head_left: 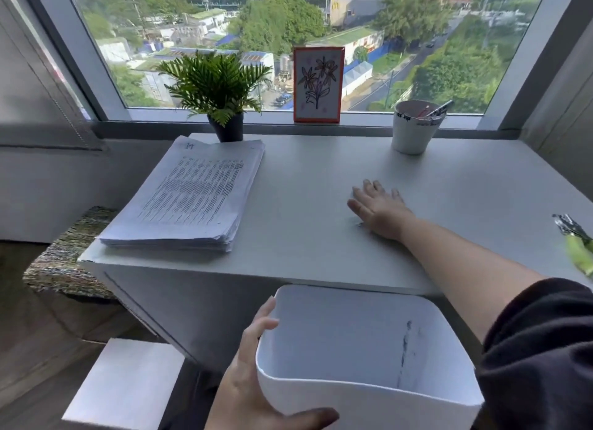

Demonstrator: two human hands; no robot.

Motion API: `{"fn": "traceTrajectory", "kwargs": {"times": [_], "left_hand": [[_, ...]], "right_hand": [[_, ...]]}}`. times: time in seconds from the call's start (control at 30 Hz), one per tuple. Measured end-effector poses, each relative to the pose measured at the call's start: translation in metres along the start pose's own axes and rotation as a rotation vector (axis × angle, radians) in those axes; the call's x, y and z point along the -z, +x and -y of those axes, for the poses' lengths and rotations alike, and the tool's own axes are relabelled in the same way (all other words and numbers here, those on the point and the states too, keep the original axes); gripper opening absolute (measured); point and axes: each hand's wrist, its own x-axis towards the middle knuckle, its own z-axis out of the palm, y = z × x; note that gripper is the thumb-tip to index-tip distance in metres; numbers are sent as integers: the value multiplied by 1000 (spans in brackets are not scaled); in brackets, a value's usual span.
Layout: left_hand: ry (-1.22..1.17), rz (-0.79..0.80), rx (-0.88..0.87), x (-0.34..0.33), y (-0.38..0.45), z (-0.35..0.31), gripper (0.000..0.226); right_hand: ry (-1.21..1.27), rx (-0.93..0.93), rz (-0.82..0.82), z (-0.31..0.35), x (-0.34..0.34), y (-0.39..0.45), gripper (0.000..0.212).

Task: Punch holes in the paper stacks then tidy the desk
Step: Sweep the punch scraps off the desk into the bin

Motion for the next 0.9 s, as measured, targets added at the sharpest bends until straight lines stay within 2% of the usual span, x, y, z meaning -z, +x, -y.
{"fn": "traceTrajectory", "kwargs": {"times": [0.17, 0.43, 0.6, 0.73, 0.83, 0.9], "left_hand": [[66, 21, 11, -4, -3, -2, 99], [114, 79, 197, 5, -3, -24, 97], [122, 102, 213, 9, -2, -27, 97], [134, 113, 202, 10, -1, -26, 101], [151, 125, 209, 11, 0, -27, 102], [168, 127, 211, 11, 1, -27, 102]], "right_hand": [[-70, 187, 44, 22, -12, -26, 61], [-118, 253, 78, 48, -24, -78, 60], [-111, 351, 132, 58, -28, -116, 60], [73, 441, 298, 57, -19, -155, 57], [337, 375, 501, 51, -4, -188, 61], [403, 359, 566, 49, 4, -203, 65]]}}
